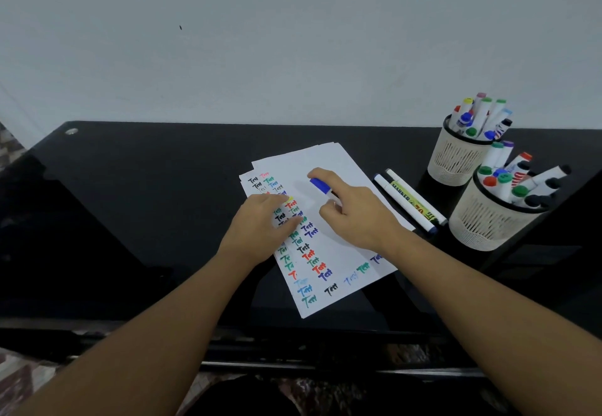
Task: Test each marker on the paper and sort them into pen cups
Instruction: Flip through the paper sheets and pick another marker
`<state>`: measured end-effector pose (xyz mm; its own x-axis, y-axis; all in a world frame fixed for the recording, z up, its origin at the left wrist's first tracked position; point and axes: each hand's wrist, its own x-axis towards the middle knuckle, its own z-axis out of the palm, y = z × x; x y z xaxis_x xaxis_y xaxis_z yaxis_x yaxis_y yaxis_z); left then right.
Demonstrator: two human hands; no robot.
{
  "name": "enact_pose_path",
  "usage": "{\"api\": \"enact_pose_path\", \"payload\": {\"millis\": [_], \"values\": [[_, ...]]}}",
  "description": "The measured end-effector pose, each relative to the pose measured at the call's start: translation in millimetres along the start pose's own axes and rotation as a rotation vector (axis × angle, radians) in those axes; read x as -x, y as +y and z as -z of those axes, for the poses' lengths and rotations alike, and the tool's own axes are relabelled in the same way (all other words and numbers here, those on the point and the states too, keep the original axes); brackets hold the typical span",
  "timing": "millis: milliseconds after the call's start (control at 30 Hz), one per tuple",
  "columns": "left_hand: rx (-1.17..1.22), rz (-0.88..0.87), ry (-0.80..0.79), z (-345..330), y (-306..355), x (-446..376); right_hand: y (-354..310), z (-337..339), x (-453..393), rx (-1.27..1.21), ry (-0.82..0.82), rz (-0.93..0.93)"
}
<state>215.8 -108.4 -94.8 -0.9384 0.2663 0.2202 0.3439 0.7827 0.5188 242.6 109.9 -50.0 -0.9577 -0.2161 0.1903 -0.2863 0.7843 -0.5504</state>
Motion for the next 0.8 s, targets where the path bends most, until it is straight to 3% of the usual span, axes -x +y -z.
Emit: {"api": "enact_pose_path", "payload": {"millis": [133, 333, 500, 800], "values": [[-0.037, -0.065, -0.012, 1, -1, 0, 2, 3, 0, -0.226, -0.018, -0.069], [-0.328, -0.074, -0.352, 0, 3, -6, 5, 17, 6, -0.455, -0.050, -0.236], [-0.364, -0.069, -0.371, -2, 1, -6, 15, 31, 12, -0.360, 0.032, -0.215], [-0.339, -0.062, -0.362, 2, 5, -5, 20, 103, 6, -0.004, 0.413, -0.161]]}}
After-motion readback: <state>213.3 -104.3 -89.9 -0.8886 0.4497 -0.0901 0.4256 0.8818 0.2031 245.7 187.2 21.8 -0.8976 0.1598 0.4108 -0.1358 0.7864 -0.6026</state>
